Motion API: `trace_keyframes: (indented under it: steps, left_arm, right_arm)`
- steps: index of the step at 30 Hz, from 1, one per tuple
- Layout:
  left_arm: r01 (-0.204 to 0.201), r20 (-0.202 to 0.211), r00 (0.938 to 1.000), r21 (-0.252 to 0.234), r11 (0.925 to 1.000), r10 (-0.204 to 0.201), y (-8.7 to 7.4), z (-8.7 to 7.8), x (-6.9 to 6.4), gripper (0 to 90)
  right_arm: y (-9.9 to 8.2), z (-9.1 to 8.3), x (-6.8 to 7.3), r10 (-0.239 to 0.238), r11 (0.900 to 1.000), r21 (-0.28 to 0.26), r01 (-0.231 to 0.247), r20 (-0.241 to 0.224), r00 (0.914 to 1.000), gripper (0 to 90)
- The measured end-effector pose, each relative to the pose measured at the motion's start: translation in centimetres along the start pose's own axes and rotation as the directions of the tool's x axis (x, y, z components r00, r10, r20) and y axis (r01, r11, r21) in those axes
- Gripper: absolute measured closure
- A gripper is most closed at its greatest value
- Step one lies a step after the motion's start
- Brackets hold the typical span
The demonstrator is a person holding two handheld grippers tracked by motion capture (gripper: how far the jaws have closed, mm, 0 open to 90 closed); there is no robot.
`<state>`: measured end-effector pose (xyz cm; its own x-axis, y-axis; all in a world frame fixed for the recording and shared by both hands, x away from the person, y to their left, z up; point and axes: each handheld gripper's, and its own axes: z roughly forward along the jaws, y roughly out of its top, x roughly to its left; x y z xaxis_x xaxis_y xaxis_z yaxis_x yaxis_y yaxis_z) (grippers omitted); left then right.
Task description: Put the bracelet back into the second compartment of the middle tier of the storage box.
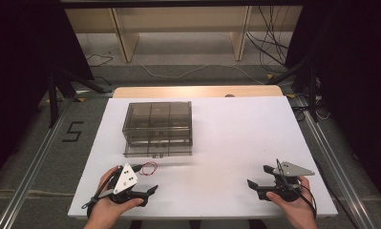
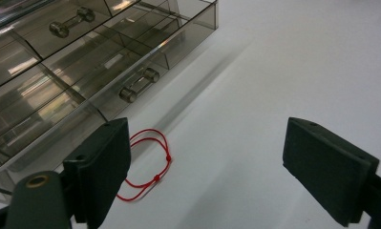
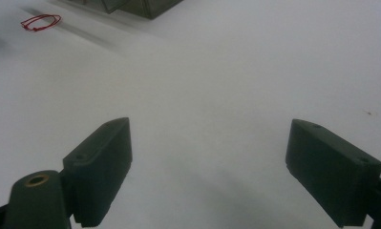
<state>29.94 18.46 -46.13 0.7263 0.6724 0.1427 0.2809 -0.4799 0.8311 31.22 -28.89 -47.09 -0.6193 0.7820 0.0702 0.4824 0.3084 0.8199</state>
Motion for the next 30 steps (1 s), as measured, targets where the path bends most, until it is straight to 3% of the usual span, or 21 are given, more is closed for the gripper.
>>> trace_keyframes:
  steps: [4,10,14,20,24,26,30]
  left_arm:
    - [-0.018,-0.013,0.9997,0.017,0.9997,0.019,-0.1,0.2,0.5,19.1]
    - [-0.045,0.012,0.9989,0.009,0.9989,0.045,0.6,1.2,0.9,23.2]
    - [-0.084,0.041,0.9958,0.053,0.9951,0.082,0.2,2.0,1.2,31.2]
    - [-0.099,0.074,0.993,0.103,0.9897,0.092,-0.3,3.0,1.9,34.7]
    - [-0.088,0.104,0.9919,0.142,0.986,0.074,-0.6,4.1,3.1,41.3]
    - [-0.064,0.107,0.9932,0.175,0.9825,0.046,-0.9,4.6,3.8,43.9]
    - [-0.047,0.123,0.9921,0.206,0.9775,0.021,-1.2,4.7,4.5,48.0]
  right_arm:
    - [0.0,0.1,0.0,0.0,1.0,0.002,0.0,0.001,1.0,16.8]
    - [0.1,0.3,0.1,-0.006,0.9999,0.008,0.006,-0.001,1.0,16.9]
    - [0.1,0.4,0.1,-0.008,0.9999,0.009,0.008,-0.003,1.0,16.8]
    - [0.0,0.7,-0.1,0.003,0.9999,0.017,-0.003,-0.006,1.0,16.9]
    - [0.0,0.7,-0.1,-0.001,0.9999,0.017,0.001,-0.006,1.0,16.9]
    - [0.1,0.6,-0.1,0.0,0.9998,0.02,0.0,-0.003,1.0,16.9]
    - [0.0,0.6,-0.2,0.004,0.9999,0.015,-0.004,-0.003,1.0,16.9]
